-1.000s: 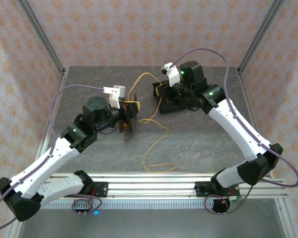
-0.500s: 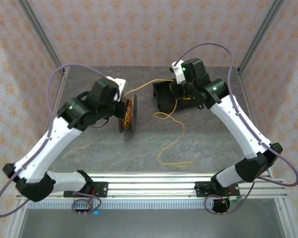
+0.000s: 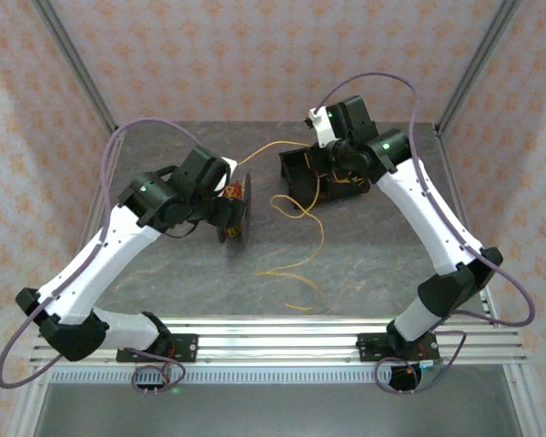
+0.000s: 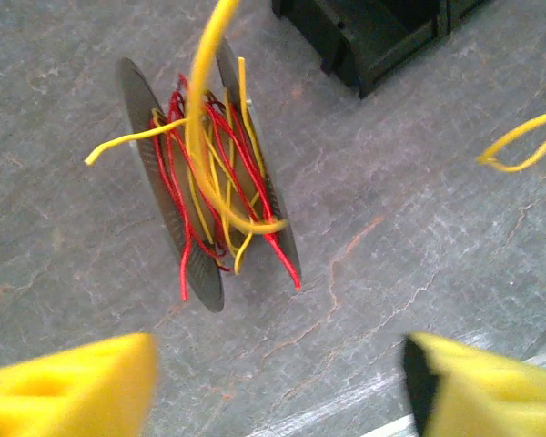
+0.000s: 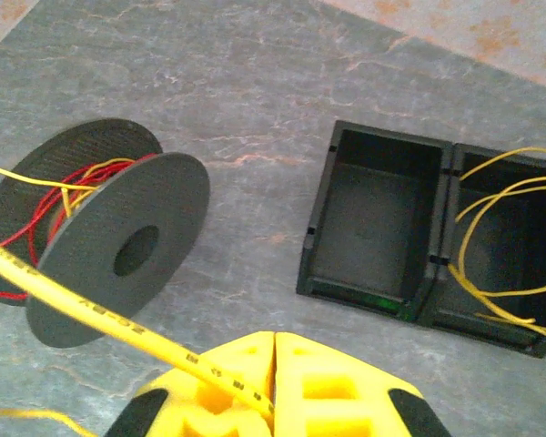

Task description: Wrap the cables

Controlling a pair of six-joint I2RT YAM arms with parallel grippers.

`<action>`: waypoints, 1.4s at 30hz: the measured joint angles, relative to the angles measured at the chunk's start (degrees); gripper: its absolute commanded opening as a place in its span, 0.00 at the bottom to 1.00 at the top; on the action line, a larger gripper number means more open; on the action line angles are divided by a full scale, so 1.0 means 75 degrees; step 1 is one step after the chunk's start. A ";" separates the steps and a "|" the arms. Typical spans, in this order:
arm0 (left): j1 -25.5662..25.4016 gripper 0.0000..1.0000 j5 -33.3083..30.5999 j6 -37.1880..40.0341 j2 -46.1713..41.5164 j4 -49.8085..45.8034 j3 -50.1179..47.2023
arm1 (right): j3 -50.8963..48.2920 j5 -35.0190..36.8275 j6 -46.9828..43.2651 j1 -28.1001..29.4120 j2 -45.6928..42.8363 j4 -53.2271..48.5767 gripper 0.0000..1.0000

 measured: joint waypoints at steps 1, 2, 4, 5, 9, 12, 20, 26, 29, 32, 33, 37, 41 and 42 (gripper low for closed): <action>0.0000 0.99 -0.0099 -0.0073 -0.0233 0.0058 -0.0096 | 0.0090 -0.0195 0.0058 -0.0023 0.0128 -0.0079 0.00; 0.0003 0.99 -0.0178 -0.0114 -0.0490 0.0137 -0.0216 | 0.0187 -0.0402 0.0122 -0.0035 0.0256 -0.0169 0.00; 0.0015 0.99 -0.0408 -0.0251 -0.1078 0.0289 -0.0478 | 0.0350 -0.0784 0.0233 -0.0044 0.0487 -0.0332 0.00; 0.0015 0.99 -0.0548 -0.0326 -0.1390 0.0370 -0.0609 | 0.0440 -0.0994 0.0297 -0.0044 0.0624 -0.0423 0.00; 0.0047 0.99 -0.1020 -0.0714 -0.2428 0.0629 -0.1075 | 0.0854 -0.1559 0.0606 -0.0044 0.1207 -0.0746 0.00; 0.0064 0.99 -0.1448 -0.1046 -0.2920 0.0766 -0.1416 | 0.1078 -0.1851 0.0886 -0.0073 0.1652 -0.0944 0.00; 0.0096 0.99 -0.2661 -0.1769 -0.2757 0.0918 -0.2206 | 0.0326 -0.2317 0.1807 -0.0154 0.1918 -0.0944 0.00; 0.0428 0.99 -0.2288 -0.1711 -0.2751 0.1309 -0.2780 | -0.0705 -0.2326 0.2346 -0.0157 0.1600 -0.0697 0.00; 0.0772 0.99 -0.1871 -0.1711 -0.2550 0.1451 -0.2777 | -0.1035 -0.2317 0.2509 -0.0163 0.1259 -0.0490 0.00; 0.0898 0.99 -0.1405 -0.1687 -0.2296 0.1719 -0.2812 | -0.1378 -0.2320 0.2626 -0.0198 0.0895 -0.0259 0.00; 0.0903 0.99 -0.1271 -0.1684 -0.2256 0.1816 -0.2841 | -0.1480 -0.2320 0.2652 -0.0210 0.0804 -0.0175 0.00; 0.1096 0.99 -0.0708 -0.1684 -0.2168 0.2090 -0.2906 | -0.1769 -0.2232 0.2731 -0.0239 0.0589 0.0032 0.00; 0.1384 0.99 -0.0245 -0.1687 -0.1868 0.2197 -0.2906 | -0.1775 -0.2011 0.2739 -0.0239 0.0589 0.0093 0.00; 0.1416 0.99 -0.0181 -0.1687 -0.1778 0.2200 -0.2906 | -0.1781 -0.1967 0.2736 -0.0239 0.0589 0.0096 0.00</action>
